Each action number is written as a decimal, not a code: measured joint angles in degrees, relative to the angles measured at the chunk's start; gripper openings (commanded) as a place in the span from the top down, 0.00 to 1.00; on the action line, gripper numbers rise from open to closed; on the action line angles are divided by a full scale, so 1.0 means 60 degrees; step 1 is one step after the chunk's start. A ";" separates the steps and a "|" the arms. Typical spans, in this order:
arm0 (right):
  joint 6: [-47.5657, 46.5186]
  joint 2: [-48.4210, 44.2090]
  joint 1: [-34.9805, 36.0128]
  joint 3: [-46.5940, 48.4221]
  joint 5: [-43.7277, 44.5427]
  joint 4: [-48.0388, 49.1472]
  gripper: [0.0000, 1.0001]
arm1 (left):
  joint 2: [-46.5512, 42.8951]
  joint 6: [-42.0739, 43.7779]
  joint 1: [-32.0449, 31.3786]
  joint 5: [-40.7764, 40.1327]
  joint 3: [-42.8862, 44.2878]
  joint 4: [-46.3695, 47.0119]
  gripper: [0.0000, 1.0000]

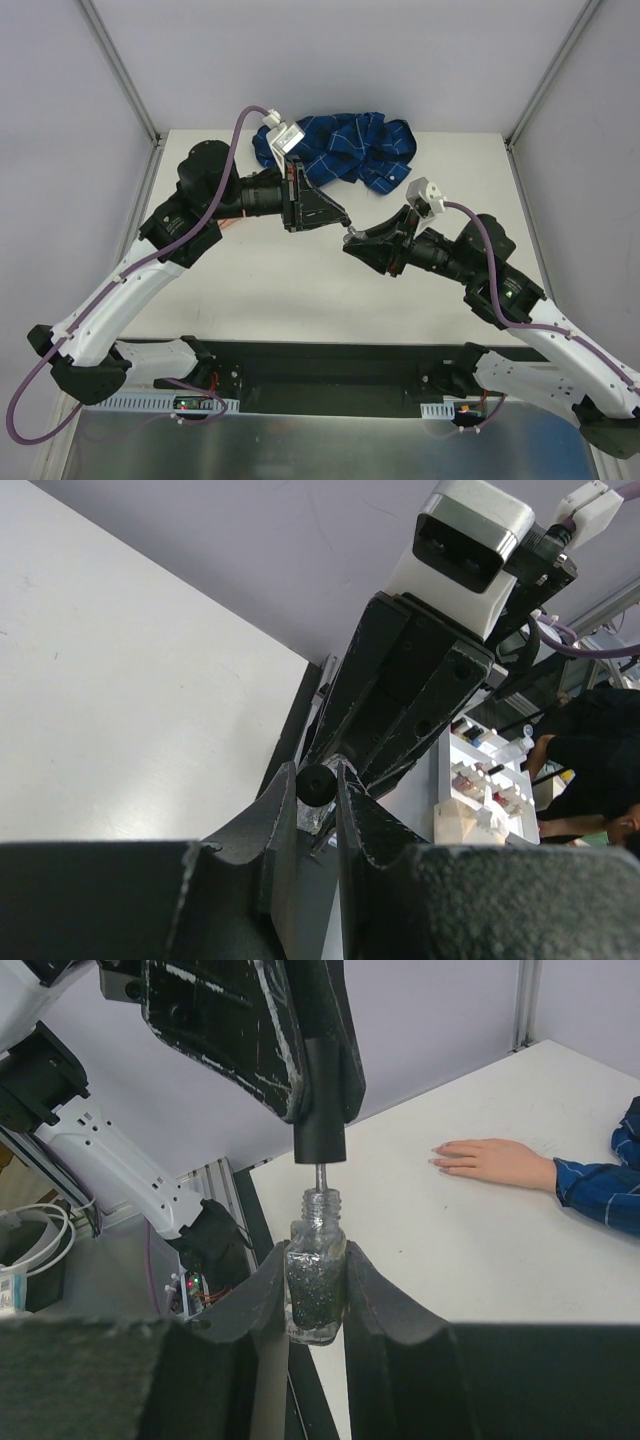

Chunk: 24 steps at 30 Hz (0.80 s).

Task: Paint the nails

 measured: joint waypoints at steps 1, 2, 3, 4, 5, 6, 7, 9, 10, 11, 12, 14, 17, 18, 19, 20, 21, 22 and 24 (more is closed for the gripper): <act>-0.0007 0.0000 0.0000 -0.0004 0.0018 0.0029 1.00 | -0.0004 0.0000 0.0000 0.0004 -0.0025 -0.0004 1.00; -0.0022 -0.0015 0.0000 -0.0004 0.0033 0.0040 1.00 | -0.0004 0.0000 -0.0004 0.0004 -0.0040 -0.0007 1.00; -0.0029 -0.0022 0.0000 0.0000 0.0047 0.0036 1.00 | -0.0004 0.0000 -0.0004 0.0004 -0.0058 -0.0004 1.00; -0.0033 -0.0026 0.0004 0.0000 0.0066 0.0033 1.00 | -0.0004 0.0000 -0.0004 0.0004 -0.0062 -0.0004 1.00; -0.0033 -0.0022 0.0007 0.0000 0.0073 0.0036 1.00 | -0.0004 -0.0004 -0.0004 0.0004 -0.0062 -0.0004 1.00; -0.0036 -0.0026 0.0007 0.0000 0.0087 0.0036 1.00 | -0.0004 -0.0004 -0.0004 0.0007 -0.0062 0.0000 1.00; -0.0036 -0.0022 0.0007 0.0007 0.0087 0.0033 1.00 | -0.0004 -0.0007 -0.0004 0.0029 -0.0062 0.0000 1.00; -0.0033 -0.0007 0.0011 0.0051 0.0087 0.0029 1.00 | 0.0007 -0.0036 -0.0004 0.0087 -0.0062 0.0007 1.00; -0.0036 0.0000 0.0011 0.0073 0.0087 0.0029 1.00 | 0.0011 -0.0044 -0.0004 0.0113 -0.0062 0.0015 1.00; -0.0036 0.0015 0.0018 0.0098 0.0084 0.0033 1.00 | 0.0018 -0.0051 -0.0004 0.0142 -0.0062 0.0018 1.00; -0.0040 0.0029 0.0025 0.0124 0.0084 0.0033 1.00 | 0.0018 -0.0058 -0.0004 0.0178 -0.0062 0.0025 1.00; -0.0047 0.0076 0.0036 0.0189 0.0084 0.0033 1.00 | 0.0036 -0.0066 -0.0004 0.0273 -0.0062 0.0047 1.00; -0.0087 0.0149 0.0044 0.0306 0.0084 -0.0004 1.00 | 0.0036 -0.0084 -0.0004 0.0310 -0.0062 0.0109 1.00; -0.0098 0.0186 0.0044 0.0357 0.0087 0.0004 1.00 | 0.0036 -0.0098 -0.0004 0.0335 -0.0062 0.0149 1.00; -0.0106 0.0237 0.0047 0.0430 0.0087 -0.0004 1.00 | 0.0047 -0.0113 -0.0004 0.0357 -0.0062 0.0178 1.00; -0.0120 0.0273 0.0047 0.0466 0.0095 0.0000 1.00 | 0.0062 -0.0120 -0.0004 0.0379 -0.0062 0.0226 1.00; -0.0153 0.0313 0.0047 0.0503 0.0106 0.0007 1.00 | 0.0069 -0.0135 0.0004 0.0404 -0.0062 0.0280 1.00; -0.0178 0.0353 0.0044 0.0539 0.0131 0.0011 1.00 | 0.0069 -0.0146 0.0015 0.0401 -0.0062 0.0317 1.00; -0.0208 0.0408 0.0047 0.0572 0.0211 0.0113 1.00 | 0.0069 -0.0146 0.0025 0.0372 -0.0062 0.0408 1.00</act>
